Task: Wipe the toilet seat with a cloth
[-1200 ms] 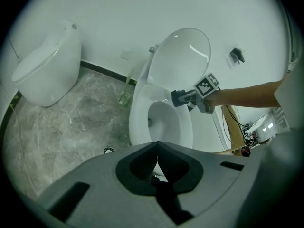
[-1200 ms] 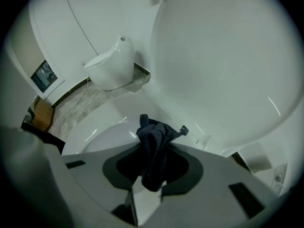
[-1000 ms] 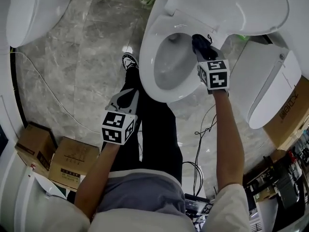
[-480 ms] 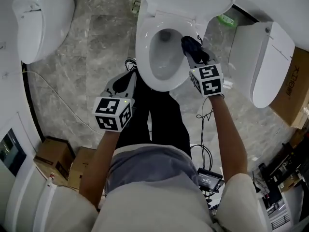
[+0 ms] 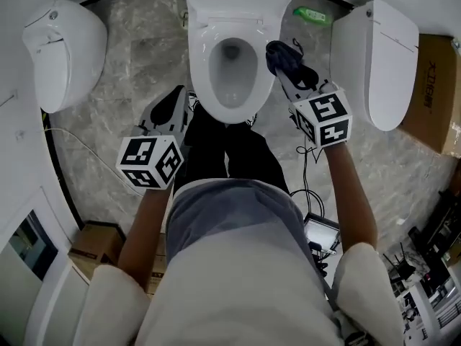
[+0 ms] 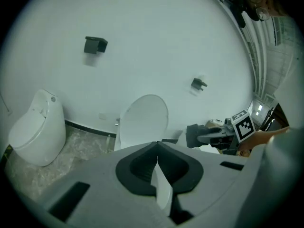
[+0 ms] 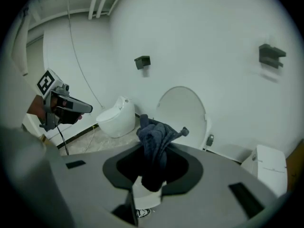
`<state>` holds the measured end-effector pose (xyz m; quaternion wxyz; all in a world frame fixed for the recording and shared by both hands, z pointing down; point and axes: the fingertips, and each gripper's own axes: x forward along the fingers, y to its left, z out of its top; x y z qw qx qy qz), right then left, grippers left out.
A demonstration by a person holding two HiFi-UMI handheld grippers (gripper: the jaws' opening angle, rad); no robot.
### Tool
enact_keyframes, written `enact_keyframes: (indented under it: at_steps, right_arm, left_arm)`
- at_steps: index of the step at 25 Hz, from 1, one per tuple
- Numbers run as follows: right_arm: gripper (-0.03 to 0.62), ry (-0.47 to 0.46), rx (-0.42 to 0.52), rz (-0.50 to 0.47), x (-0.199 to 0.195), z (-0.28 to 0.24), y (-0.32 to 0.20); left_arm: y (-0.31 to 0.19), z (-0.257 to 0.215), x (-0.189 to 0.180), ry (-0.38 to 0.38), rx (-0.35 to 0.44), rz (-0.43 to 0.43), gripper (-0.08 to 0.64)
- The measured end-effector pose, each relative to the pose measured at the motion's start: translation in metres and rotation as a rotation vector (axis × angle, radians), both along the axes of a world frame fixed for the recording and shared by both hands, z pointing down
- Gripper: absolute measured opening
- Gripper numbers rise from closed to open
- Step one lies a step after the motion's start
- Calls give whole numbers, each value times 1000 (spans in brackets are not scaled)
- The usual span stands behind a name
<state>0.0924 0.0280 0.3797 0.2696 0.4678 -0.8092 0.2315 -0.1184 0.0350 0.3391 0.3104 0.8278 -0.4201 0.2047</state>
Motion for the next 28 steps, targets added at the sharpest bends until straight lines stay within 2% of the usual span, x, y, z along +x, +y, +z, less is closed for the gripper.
enact_keyframes:
  at_steps: [6, 15, 21, 28]
  right_arm:
    - [84, -43, 72, 56, 24, -60, 33]
    - [84, -112, 141, 133, 47, -116, 69]
    - [84, -155, 185, 151, 42, -143, 82]
    - [84, -207, 216, 207, 21, -165, 96]
  left_arm:
    - [17, -54, 34, 71, 73, 8, 9]
    - [27, -115, 69, 74, 224, 85, 9]
    - [22, -137, 65, 68, 298, 64, 9]
    - [28, -143, 52, 32, 317, 34, 9]
